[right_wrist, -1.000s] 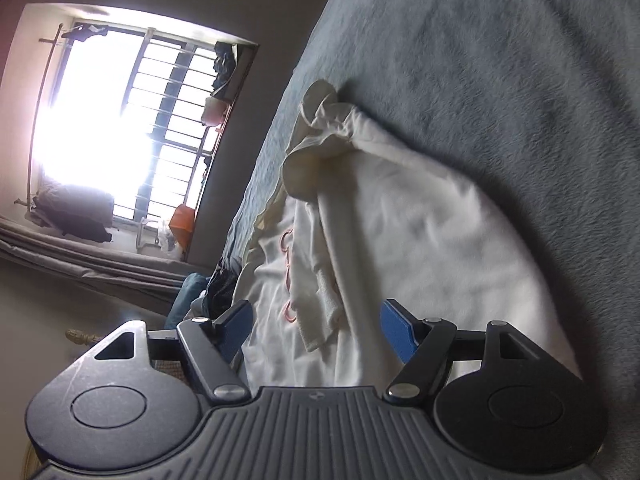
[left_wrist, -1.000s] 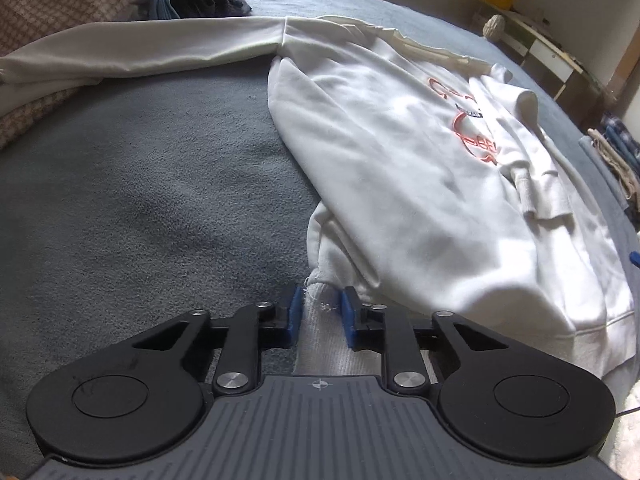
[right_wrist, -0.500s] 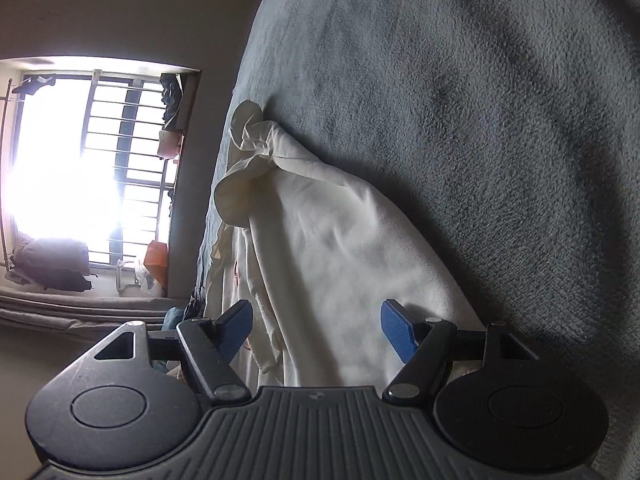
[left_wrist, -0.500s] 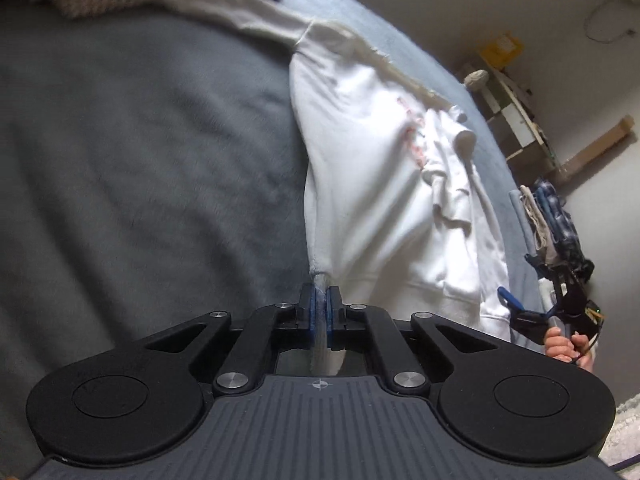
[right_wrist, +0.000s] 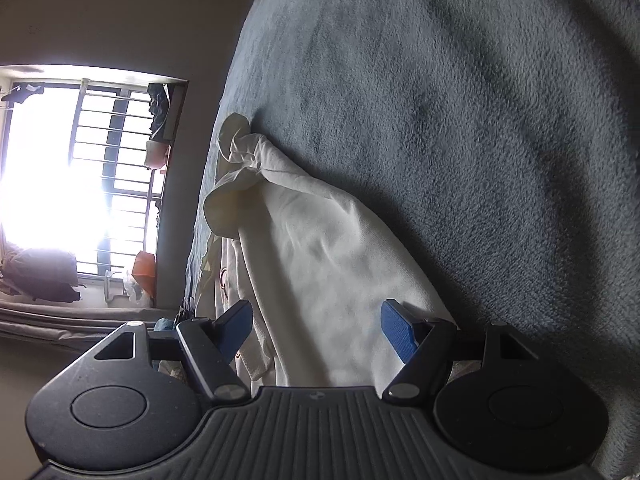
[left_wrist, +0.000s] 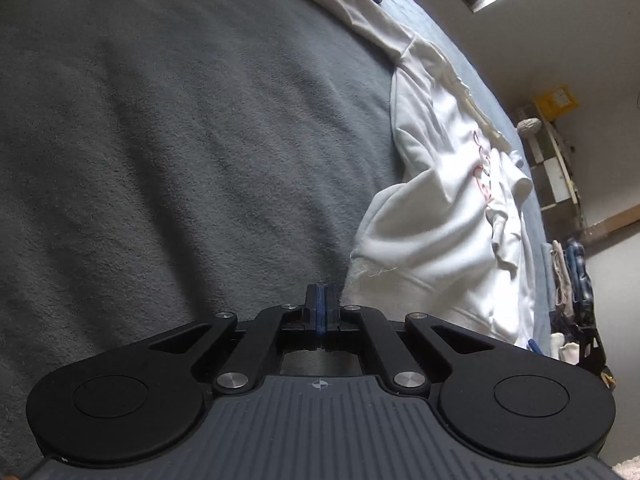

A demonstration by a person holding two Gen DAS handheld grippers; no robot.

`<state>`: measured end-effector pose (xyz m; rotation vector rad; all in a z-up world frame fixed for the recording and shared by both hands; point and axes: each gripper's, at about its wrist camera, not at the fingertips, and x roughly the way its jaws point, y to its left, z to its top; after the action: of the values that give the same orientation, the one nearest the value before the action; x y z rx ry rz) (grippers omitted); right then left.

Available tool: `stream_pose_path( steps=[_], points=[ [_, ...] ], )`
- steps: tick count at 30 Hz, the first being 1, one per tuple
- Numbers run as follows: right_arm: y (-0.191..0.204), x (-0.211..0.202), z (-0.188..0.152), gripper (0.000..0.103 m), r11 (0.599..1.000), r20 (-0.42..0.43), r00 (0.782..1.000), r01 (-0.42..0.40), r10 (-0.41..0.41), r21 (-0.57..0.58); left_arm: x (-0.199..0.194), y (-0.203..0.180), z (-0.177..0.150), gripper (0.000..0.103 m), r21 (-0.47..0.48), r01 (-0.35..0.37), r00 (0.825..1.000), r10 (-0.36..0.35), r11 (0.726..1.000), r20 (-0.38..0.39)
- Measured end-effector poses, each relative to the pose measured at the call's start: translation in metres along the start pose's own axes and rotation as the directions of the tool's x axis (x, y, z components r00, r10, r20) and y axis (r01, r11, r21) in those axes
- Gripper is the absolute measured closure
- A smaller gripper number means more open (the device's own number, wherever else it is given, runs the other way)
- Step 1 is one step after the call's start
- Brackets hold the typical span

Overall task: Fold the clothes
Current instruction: 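Grasp the other sleeve cuff with the right gripper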

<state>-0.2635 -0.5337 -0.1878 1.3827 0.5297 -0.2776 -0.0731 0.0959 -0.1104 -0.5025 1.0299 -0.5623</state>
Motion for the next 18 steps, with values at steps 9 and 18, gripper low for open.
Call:
stream_pose_path(
  steps=[9, 18],
  points=[
    [0.038, -0.009, 0.001, 0.029, 0.987, 0.060, 0.997, 0.049, -0.040, -0.155, 0.007, 0.000, 0.019, 0.091, 0.099, -0.094, 0.995, 0.090, 0.991, 0.049],
    [0.133, 0.073, -0.022, 0.029, 0.898, -0.144, 0.988, -0.018, -0.050, -0.440, 0.070, -0.039, -0.004, 0.089, 0.284, -0.067, 0.998, 0.068, 0.956, 0.005]
  ],
)
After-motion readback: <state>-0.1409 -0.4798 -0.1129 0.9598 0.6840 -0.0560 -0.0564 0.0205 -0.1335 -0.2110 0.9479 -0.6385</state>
